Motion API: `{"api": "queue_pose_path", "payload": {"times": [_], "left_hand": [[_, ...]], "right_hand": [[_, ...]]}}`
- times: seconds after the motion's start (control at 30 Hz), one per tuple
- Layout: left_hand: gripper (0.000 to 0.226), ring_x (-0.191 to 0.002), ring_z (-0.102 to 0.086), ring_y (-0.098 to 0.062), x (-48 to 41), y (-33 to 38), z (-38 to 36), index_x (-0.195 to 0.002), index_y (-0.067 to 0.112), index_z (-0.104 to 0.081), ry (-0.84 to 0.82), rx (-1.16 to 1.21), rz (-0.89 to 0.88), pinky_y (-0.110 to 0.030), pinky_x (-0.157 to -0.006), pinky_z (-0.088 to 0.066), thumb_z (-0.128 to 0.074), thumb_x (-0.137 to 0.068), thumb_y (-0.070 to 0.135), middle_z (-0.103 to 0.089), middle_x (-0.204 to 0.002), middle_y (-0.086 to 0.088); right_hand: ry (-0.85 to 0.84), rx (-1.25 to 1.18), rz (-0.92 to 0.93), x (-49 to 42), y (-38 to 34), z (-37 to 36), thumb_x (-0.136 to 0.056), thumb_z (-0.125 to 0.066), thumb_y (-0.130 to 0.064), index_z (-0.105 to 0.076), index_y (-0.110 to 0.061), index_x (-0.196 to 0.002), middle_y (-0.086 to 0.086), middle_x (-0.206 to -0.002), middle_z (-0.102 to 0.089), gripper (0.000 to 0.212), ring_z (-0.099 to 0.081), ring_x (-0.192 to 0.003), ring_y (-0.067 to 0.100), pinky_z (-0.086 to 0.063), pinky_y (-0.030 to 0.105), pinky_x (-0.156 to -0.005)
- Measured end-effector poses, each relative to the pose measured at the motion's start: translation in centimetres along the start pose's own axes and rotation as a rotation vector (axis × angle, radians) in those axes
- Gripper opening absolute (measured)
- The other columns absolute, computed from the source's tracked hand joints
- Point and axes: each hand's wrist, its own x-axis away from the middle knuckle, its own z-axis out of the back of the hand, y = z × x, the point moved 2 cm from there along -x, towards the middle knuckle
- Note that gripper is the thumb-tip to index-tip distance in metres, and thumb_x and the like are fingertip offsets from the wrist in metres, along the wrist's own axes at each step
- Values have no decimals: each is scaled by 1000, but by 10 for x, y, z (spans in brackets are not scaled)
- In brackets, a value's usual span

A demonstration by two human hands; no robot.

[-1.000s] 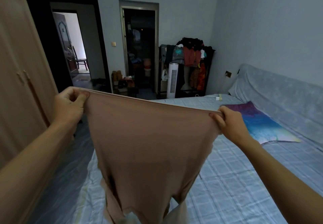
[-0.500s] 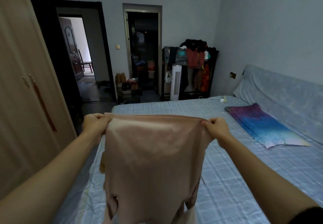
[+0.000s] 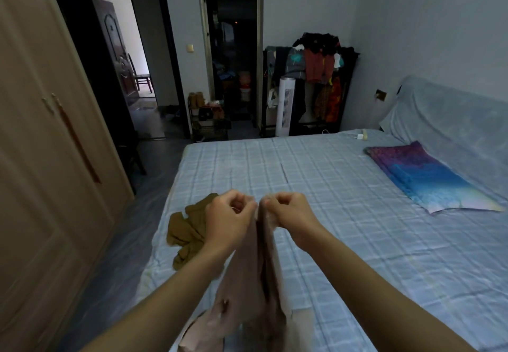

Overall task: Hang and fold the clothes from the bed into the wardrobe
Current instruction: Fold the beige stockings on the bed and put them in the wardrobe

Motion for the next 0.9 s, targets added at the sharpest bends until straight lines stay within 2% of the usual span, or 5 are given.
{"api": "queue_pose_path", "payload": {"times": [0.13, 0.37, 0.6, 0.8, 0.9], "left_hand": [[16, -63, -65, -3, 7, 10, -6, -72, 23, -69, -30, 15, -70, -19, -58, -51, -77, -84, 30, -69, -66, 8], [3, -73, -71, -5, 9, 11, -5, -82, 25, -76, -57, 106, -38, -36, -73, -61, -77, -84, 26, -74, -74, 10], [51, -96, -71, -6, 17, 17, -8, -96, 30, -77, -221, 192, -79, -34, -87, -59, -51, -85, -11, -76, -97, 11], [35, -74, -72, -16, 14, 15, 19, -88, 32, -79, -185, 107, -151, -42, -67, -60, -59, -90, 3, -75, -81, 9], [20, -74, -69, -6, 5, 7, 43, -88, 26, -77, -64, -52, -262, -27, -65, -58, -67, -86, 9, -73, -79, 14]], "right_hand": [[-46, -31, 83, 8, -11, -4, -94, -68, -17, -76, -6, -83, 13, -75, -74, 17, -72, -71, 25, -59, 39, -72], [-49, -125, 91, 17, -13, 2, -84, -78, -18, -74, -9, -102, 10, -95, -77, 21, -73, -96, 24, -57, 41, -92], [-30, -99, 192, 26, -18, 4, -80, -78, -1, -74, -12, -102, 7, -94, -77, 26, -74, -93, 21, -60, 29, -78], [69, 76, 229, 24, -21, 16, -88, -63, 1, -75, -21, -89, 1, -83, -76, 26, -72, -77, 9, -53, 17, -62], [97, 103, 249, 23, -27, 25, -89, -61, 0, -75, -22, -89, -1, -85, -75, 26, -70, -77, 6, -51, 14, -62]]}}
